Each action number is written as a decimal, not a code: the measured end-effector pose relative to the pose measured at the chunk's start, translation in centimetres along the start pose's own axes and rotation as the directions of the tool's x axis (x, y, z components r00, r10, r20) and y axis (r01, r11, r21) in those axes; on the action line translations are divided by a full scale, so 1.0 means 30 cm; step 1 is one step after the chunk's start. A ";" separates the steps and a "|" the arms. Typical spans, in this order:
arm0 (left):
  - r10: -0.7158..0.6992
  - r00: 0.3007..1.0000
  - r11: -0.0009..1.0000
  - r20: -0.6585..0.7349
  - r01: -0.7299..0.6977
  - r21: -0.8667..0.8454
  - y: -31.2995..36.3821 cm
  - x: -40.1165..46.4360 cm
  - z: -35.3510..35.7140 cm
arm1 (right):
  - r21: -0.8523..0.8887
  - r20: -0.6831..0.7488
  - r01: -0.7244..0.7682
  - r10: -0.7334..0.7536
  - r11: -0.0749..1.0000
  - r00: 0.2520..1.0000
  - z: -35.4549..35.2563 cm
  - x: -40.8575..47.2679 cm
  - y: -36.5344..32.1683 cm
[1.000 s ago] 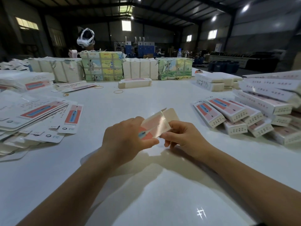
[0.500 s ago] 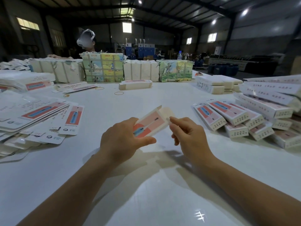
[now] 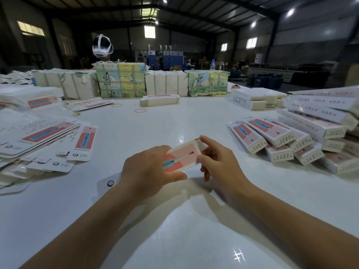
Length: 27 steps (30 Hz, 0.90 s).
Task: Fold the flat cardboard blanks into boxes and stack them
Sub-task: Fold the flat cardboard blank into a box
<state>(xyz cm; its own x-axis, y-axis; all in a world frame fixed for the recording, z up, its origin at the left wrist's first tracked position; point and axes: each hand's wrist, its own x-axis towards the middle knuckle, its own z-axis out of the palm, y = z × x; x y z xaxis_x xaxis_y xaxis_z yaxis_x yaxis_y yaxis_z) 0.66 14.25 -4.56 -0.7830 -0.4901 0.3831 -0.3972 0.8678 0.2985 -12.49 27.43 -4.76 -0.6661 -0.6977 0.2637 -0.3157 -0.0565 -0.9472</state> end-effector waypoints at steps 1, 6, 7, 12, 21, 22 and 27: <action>0.000 1.000 1.000 -0.002 0.001 0.011 -0.001 0.000 0.004 | 0.000 -0.005 -0.004 0.004 1.000 1.000 -0.002 -0.001 -0.001; 0.005 1.000 1.000 -0.012 -0.005 0.013 0.000 0.001 0.010 | 0.046 0.017 0.016 -0.017 0.999 1.000 -0.011 -0.005 -0.006; 0.010 1.000 1.000 -0.018 -0.010 0.019 0.002 0.001 0.010 | 0.030 0.030 0.022 -0.023 0.999 0.999 -0.008 -0.007 -0.007; 0.023 0.999 0.999 -0.042 -0.021 0.043 0.013 0.003 0.017 | -0.013 0.030 0.045 -0.044 0.999 0.999 -0.001 -0.007 -0.012; 0.010 0.998 1.000 -0.056 -0.010 -0.010 0.024 0.009 0.003 | -0.119 -0.200 0.026 -0.049 0.993 0.979 -0.047 0.035 -0.022; 0.014 0.998 1.000 -0.064 -0.014 -0.011 0.027 0.010 0.003 | 0.102 -0.160 -0.089 0.104 0.991 0.982 -0.047 0.038 -0.023; 0.024 0.999 0.997 -0.046 -0.027 -0.067 0.042 0.007 0.004 | 0.651 0.277 -0.369 0.245 0.664 0.929 -0.031 0.041 -0.018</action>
<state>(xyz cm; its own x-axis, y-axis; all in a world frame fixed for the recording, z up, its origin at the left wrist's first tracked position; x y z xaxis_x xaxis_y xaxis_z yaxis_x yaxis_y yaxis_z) -0.06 15.24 -4.20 -0.7693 -0.4725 0.4300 -0.3428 0.8733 0.3462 -13.77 27.26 -3.75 -0.5095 -0.8596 -0.0380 0.4758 -0.2447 -0.8448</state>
